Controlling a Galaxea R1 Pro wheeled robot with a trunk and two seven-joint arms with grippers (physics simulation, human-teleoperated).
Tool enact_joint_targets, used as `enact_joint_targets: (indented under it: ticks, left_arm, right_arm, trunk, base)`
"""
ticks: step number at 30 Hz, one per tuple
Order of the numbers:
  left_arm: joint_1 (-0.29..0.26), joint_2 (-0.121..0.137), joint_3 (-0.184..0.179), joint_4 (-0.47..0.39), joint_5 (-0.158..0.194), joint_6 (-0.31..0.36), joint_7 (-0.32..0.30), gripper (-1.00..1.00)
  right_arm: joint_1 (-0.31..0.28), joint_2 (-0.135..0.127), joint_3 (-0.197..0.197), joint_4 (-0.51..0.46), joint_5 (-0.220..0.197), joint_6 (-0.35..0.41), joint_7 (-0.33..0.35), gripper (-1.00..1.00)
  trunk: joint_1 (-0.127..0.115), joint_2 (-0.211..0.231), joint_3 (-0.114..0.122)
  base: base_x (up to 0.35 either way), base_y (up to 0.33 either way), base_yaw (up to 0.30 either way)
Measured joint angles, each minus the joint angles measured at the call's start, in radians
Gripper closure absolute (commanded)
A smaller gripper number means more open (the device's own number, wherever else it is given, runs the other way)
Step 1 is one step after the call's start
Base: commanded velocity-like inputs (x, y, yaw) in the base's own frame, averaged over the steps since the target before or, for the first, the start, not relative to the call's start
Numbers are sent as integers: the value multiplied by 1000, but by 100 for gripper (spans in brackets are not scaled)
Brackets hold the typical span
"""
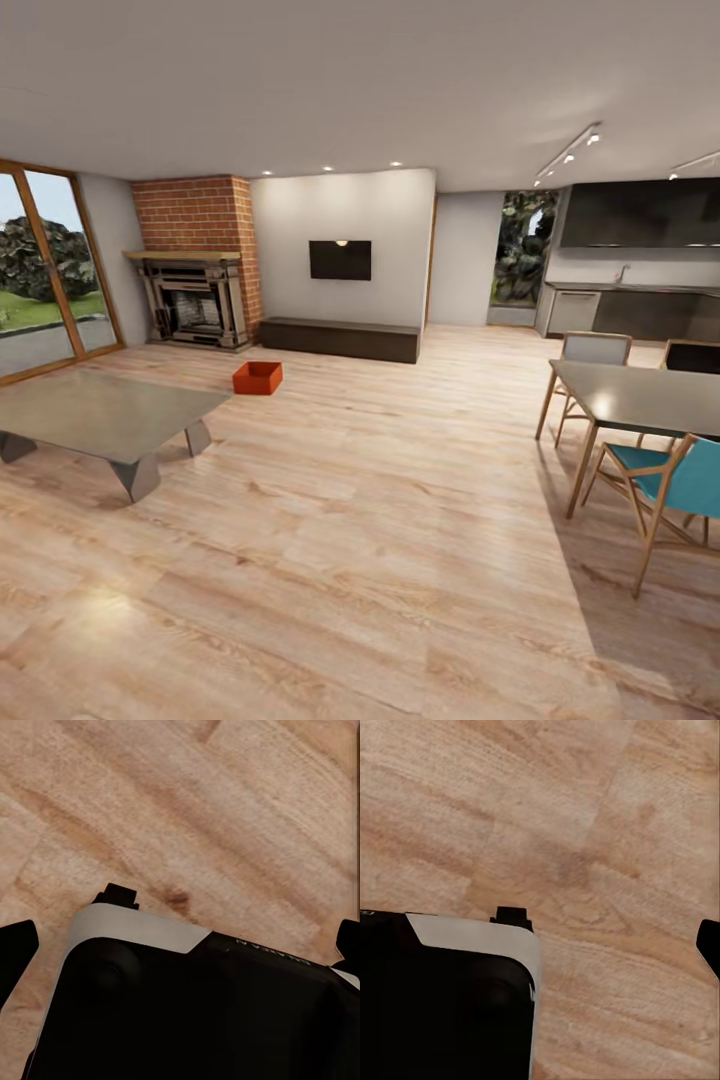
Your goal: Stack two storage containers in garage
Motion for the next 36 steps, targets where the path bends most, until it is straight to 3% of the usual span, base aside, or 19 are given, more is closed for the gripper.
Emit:
enact_joint_targets:
  ticks: [36]
  left_arm:
    - [0,0,0,0,0,-3,0,-100]
  right_arm:
    - [0,-1,0,0,-1,3,-4,-100]
  trunk:
    - [0,0,0]
  base:
    - [323,0,0]
